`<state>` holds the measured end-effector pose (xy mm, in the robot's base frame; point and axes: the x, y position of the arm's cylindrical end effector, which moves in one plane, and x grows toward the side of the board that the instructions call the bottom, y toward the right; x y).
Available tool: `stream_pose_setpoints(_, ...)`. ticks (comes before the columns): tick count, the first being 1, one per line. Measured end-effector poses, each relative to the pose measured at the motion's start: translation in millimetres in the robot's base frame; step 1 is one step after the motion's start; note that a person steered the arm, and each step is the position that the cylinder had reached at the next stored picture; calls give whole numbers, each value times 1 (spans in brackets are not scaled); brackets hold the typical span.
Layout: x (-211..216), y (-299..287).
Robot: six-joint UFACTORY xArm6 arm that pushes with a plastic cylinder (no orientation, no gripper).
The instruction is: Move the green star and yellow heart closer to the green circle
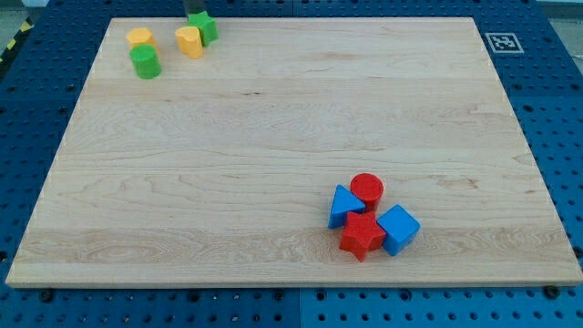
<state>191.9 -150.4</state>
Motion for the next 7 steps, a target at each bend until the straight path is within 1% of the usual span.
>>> stream_pose_setpoints(3, 4, 37)
stream_pose_setpoints(4, 28, 35)
stream_pose_setpoints(5, 61, 19)
stream_pose_setpoints(7, 83, 5)
